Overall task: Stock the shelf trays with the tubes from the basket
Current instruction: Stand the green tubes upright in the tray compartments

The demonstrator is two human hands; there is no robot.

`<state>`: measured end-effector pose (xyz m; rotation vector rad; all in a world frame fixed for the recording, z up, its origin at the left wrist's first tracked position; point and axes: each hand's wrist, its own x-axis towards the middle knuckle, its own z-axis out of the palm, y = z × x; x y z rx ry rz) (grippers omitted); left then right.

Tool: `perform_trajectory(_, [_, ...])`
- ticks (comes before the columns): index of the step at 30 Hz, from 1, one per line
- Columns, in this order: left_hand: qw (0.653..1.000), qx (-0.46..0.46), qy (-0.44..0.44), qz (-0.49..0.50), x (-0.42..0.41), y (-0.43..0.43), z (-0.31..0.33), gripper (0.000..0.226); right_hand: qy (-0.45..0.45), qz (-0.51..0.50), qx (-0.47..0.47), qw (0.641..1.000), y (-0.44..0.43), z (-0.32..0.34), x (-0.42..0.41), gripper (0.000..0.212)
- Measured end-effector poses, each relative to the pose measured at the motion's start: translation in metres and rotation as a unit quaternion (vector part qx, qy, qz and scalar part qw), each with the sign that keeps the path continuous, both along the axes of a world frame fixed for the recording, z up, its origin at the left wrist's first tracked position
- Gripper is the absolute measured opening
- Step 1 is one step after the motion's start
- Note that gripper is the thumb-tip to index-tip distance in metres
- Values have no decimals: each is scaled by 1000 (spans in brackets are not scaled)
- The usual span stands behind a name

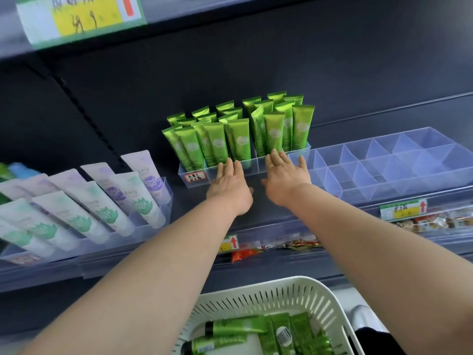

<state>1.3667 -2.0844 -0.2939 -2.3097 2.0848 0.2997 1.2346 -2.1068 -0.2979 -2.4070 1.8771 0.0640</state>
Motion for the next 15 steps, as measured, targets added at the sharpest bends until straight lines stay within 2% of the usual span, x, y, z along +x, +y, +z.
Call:
perform_trajectory(5, [1000,-5,6,-2,3,-6,-1,77,6,-2,3,1000,-5,1,2,65])
perform_trajectory(10, [1000,-18,24,-5,-2,2,4,72,-25,-6,-12,1000,7,4,-5,64])
perform_trajectory(15, [993,-57,51,-84,-35,18,18,66,-52,-33,-24,998,27,10,-36,60])
